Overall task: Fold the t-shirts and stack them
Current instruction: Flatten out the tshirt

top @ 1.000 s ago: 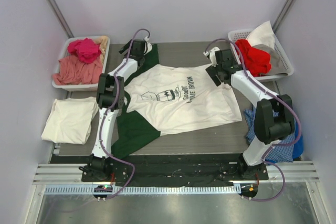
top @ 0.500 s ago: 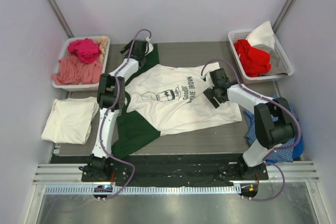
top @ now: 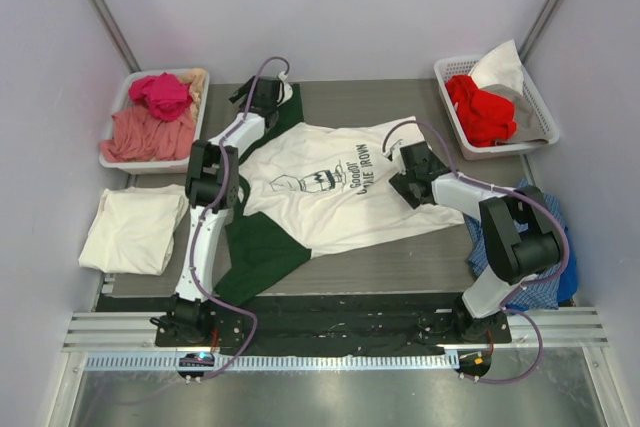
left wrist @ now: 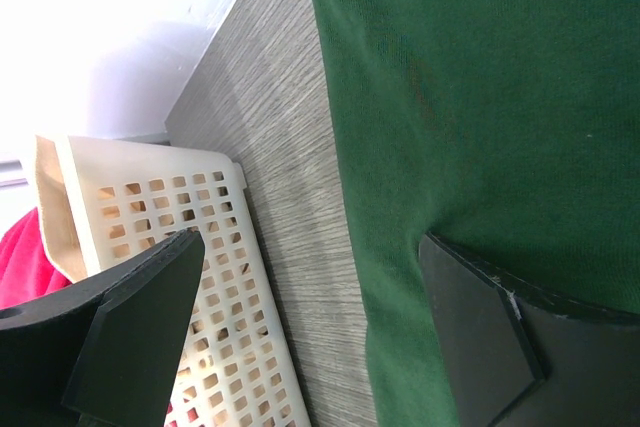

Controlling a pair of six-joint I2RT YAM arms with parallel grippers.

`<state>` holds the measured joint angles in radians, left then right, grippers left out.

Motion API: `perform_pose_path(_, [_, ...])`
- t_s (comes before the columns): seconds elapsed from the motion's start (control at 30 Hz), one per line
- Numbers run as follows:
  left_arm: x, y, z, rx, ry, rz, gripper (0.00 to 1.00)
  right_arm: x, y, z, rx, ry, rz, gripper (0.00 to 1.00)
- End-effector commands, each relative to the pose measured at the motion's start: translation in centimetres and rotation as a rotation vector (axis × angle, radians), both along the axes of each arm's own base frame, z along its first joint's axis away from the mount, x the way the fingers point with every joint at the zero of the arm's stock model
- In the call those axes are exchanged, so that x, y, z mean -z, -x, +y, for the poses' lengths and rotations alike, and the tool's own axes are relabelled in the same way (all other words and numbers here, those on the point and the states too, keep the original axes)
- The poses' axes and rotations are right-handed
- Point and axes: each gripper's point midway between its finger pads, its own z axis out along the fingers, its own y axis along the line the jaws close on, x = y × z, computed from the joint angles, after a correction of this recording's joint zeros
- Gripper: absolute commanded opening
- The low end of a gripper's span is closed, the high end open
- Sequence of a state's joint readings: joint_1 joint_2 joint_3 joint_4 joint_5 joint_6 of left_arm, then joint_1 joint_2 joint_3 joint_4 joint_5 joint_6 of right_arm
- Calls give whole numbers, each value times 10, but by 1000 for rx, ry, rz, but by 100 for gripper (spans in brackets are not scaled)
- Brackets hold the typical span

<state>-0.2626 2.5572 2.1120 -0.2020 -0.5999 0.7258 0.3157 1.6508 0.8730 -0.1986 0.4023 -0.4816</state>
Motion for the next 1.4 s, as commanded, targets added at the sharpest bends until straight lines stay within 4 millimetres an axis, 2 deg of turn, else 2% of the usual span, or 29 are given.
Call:
perform_pose_path(0.0, [6, 4, 2, 12, -28, 24, 95, 42, 39, -31, 15, 86, 157, 87])
perform_pose_path(0.17, [7, -1, 6, 11, -41, 17, 95, 39, 54, -50, 17, 125, 176, 87])
perform_pose_path(0.47, [11, -12, 16, -10, -87, 6, 95, 28, 84, -65, -2, 167, 213, 87])
perform_pose_path(0.7, [14, -10, 24, -22, -88, 10, 95, 19, 94, -89, 25, 201, 213, 87])
perform_pose_path(1.0, [19, -4, 37, -33, -103, 22, 95, 18, 104, -104, 47, 211, 235, 87])
perform_pose_path(1.2, [15, 1, 40, -42, -96, 16, 94, 6, 94, -97, 62, 160, 203, 87])
perform_pose_path(1.27, [16, 3, 39, -49, -81, 12, 94, -5, 79, -90, 65, 119, 167, 87])
perform_pose_path(1.3, [8, 3, 38, -49, -67, -1, 94, -5, 73, -87, 79, 97, 161, 87])
perform_pose_path(1.33, [9, 6, 36, -48, -59, 3, 94, -17, 57, -84, 88, 77, 118, 87])
perform_pose_path(1.37, [7, 7, 36, -49, -52, 1, 94, -20, 50, -81, 93, 58, 106, 87])
